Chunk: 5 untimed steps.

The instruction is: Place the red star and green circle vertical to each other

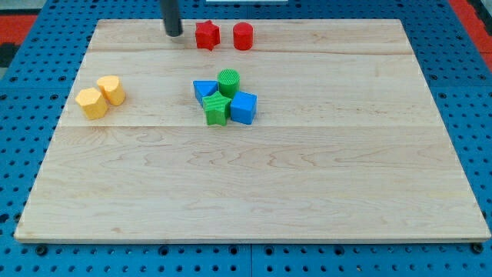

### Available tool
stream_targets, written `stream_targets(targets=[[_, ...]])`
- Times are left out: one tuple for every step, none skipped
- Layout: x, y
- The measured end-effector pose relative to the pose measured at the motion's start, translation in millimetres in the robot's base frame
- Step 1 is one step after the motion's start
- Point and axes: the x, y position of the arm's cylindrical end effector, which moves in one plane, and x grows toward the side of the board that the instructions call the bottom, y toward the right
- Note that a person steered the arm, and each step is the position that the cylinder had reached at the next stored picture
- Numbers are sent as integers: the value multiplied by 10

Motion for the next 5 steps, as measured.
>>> stream_targets(targets=[[61, 380], [61, 567], [68, 174], [68, 24], [476, 152]])
